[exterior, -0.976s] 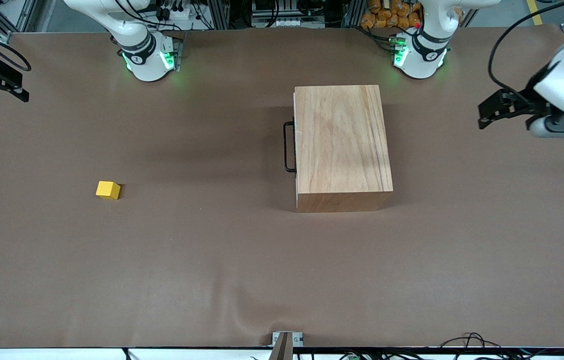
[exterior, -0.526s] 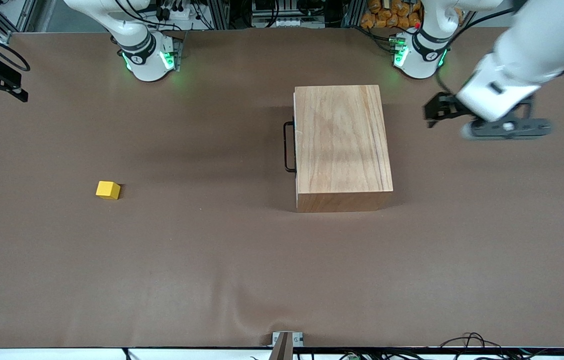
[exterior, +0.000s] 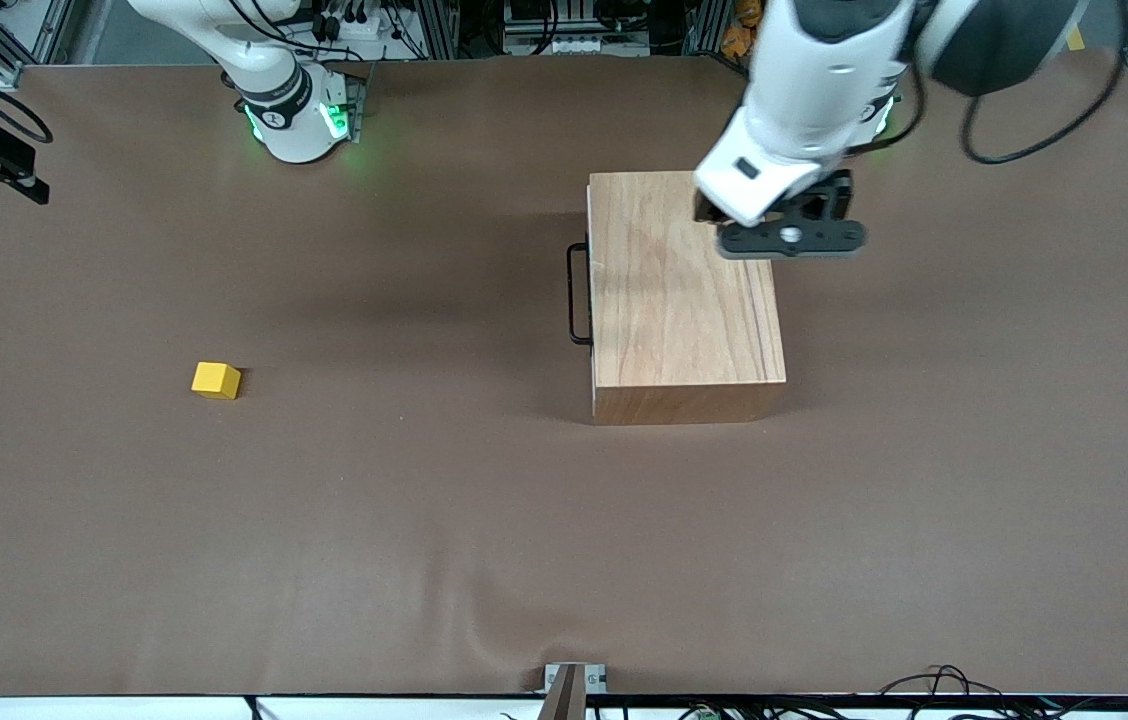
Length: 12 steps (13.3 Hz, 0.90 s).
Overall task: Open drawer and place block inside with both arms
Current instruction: 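Move the left gripper over the box toward the black drawer handle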
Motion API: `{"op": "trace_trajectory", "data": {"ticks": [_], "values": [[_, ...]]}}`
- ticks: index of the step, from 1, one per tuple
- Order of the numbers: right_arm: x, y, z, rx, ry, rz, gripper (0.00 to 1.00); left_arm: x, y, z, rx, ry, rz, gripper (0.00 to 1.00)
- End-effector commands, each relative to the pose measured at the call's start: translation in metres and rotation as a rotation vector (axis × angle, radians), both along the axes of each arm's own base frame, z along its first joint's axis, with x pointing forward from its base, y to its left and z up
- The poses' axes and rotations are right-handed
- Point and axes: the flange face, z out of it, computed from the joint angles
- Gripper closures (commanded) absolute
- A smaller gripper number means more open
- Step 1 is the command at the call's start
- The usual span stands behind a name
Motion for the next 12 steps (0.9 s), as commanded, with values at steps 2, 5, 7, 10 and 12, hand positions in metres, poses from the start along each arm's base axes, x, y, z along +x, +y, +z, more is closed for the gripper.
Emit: {"op": "trace_trajectory", "data": {"ticks": [2,5,7,10,12], "values": [[-0.006,-0.004,0.004,-0.012,-0.002,0.005,0.00,-0.002,-0.073,-0.042,-0.002,-0.052,0.024,0.00],[-0.006,-0.004,0.004,-0.012,0.000,0.005,0.00,-0.012,-0.134,-0.099,0.053,-0.042,-0.007,0.00],[-0.006,-0.004,0.003,-0.012,0.003,0.005,0.00,-0.020,-0.161,-0.127,0.088,-0.057,0.025,0.00],[-0.006,-0.003,0.004,-0.011,0.000,0.007,0.00,-0.033,-0.187,-0.155,0.116,-0.106,0.065,0.00],[-0.006,-0.003,0.003,-0.011,0.003,0.007,0.00,-0.044,-0.202,-0.172,0.121,-0.120,0.096,0.00]]}}
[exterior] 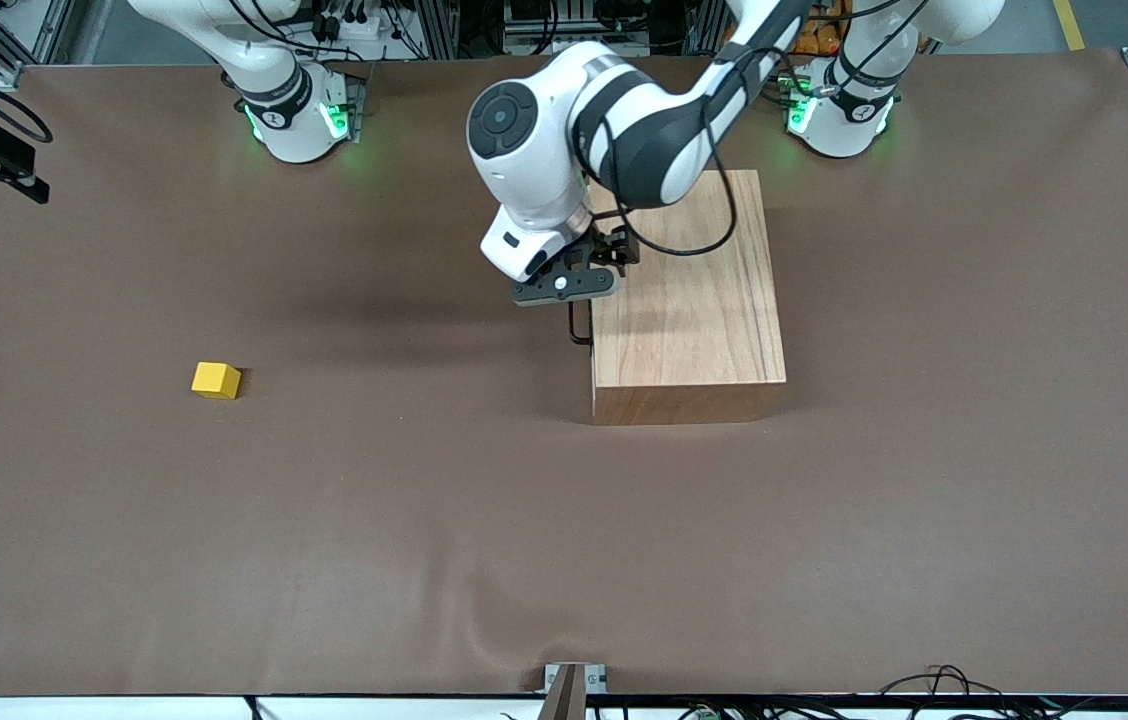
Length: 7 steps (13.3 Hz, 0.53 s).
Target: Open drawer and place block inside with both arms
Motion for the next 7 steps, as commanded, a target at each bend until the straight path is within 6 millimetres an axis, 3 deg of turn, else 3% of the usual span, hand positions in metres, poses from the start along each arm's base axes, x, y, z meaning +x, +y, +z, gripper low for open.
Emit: {"op": "trace_trajectory", "data": {"ticks": [1,3,5,7], "values": [[-0.005,-0.002,0.003,-0.011,-0.002,0.008,0.00,-0.009,-0.022,-0.008,-0.003,-0.065,0.042,0.00],[-0.005,-0.002,0.003,-0.011,-0.002,0.008,0.00,-0.017,-0.042,-0.023,-0.033,-0.100,0.069,0.00],[-0.005,-0.003,0.003,-0.009,-0.002,0.005,0.00,-0.023,-0.048,-0.042,-0.010,-0.102,0.066,0.00],[-0.005,-0.003,0.004,-0.010,-0.004,0.005,0.00,-0.023,-0.050,-0.045,-0.011,-0.111,0.063,0.00]]}}
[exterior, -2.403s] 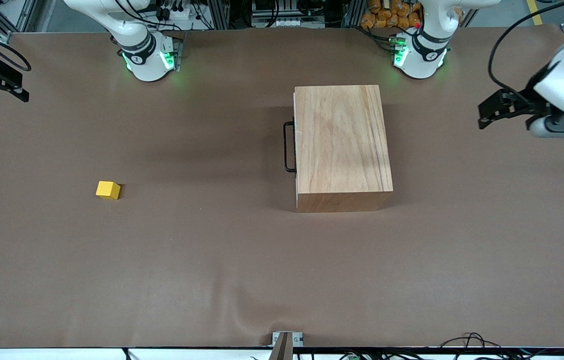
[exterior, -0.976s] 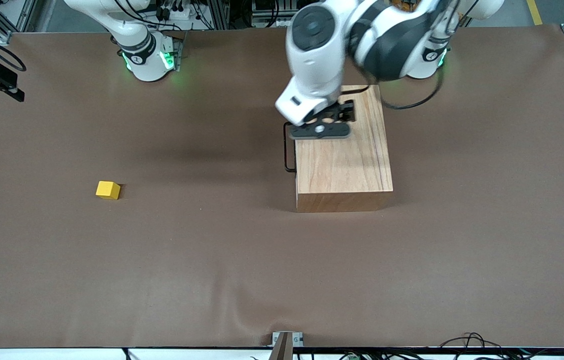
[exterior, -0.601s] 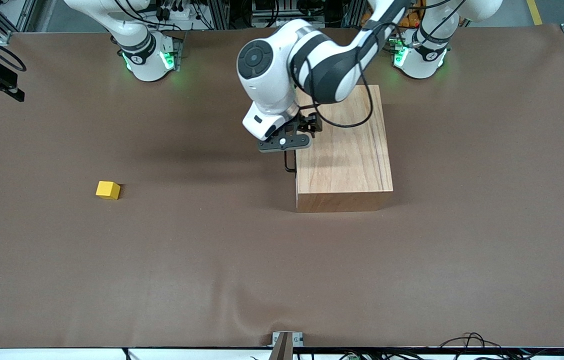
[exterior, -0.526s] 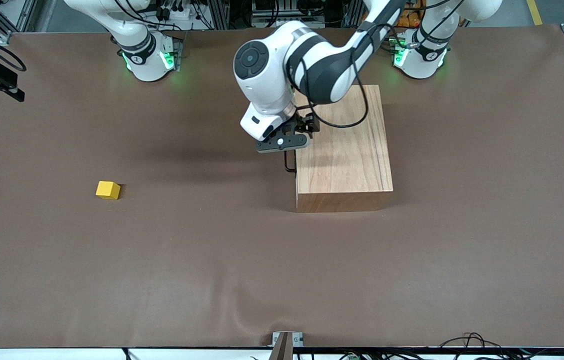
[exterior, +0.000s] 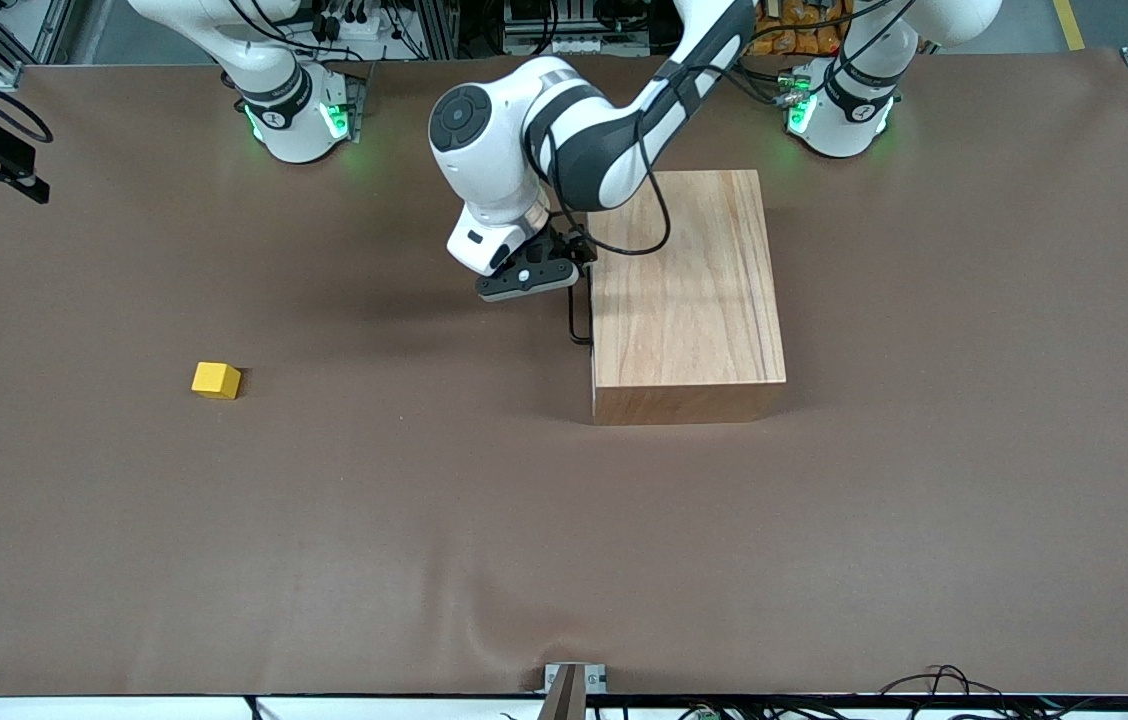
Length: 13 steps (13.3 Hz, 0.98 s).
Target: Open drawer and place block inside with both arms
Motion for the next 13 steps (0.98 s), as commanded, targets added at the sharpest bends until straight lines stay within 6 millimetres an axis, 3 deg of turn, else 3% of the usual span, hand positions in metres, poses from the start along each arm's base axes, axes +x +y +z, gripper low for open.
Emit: {"op": "trace_trajectory", "data": {"ticks": [1,6,13], "values": [[-0.005,-0.003,0.004,-0.010,-0.004,0.005,0.00,0.003,-0.005,0.001,0.009,-0.039,0.006,0.00],[-0.005,-0.003,0.004,-0.010,-0.004,0.005,0.00,0.000,-0.007,-0.026,0.042,-0.022,0.000,0.00],[-0.005,-0.010,0.003,-0.003,0.000,-0.008,0.00,0.000,-0.011,-0.038,0.033,-0.022,-0.018,0.00]]}}
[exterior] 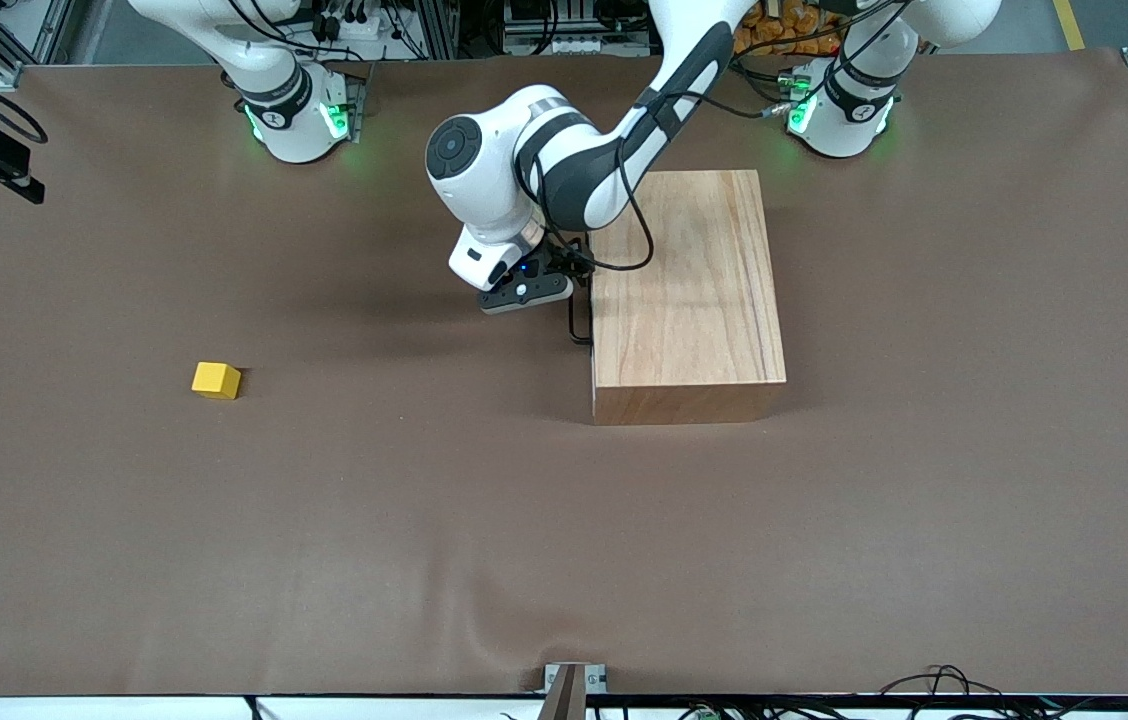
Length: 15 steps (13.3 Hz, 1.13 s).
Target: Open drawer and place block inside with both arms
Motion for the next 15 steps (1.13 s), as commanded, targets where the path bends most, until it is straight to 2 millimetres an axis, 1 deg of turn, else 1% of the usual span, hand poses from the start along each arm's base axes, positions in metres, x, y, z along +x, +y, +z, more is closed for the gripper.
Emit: {"op": "trace_trajectory", "data": {"ticks": [1,3,7,9,13,15], "values": [[-0.005,-0.003,0.003,-0.003,0.000,0.005,0.00,0.002,-0.008,-0.007,-0.008,-0.038,-0.016,0.00],[-0.005,-0.003,0.003,-0.003,0.000,0.005,0.00,0.003,-0.010,-0.012,-0.016,-0.043,-0.022,0.00],[-0.004,-0.004,0.002,-0.003,0.001,0.004,0.00,0.005,-0.011,-0.017,-0.024,-0.048,-0.028,0.00],[-0.005,-0.003,0.003,-0.002,0.000,0.005,0.00,0.004,-0.012,-0.025,-0.024,-0.047,-0.026,0.00],[-0.004,-0.004,0.002,-0.002,0.001,0.004,0.00,0.004,-0.015,-0.024,-0.039,-0.057,-0.019,0.00],[-0.005,-0.004,0.003,-0.002,0.000,0.004,0.00,0.003,-0.021,-0.021,-0.074,-0.075,-0.028,0.00]]}}
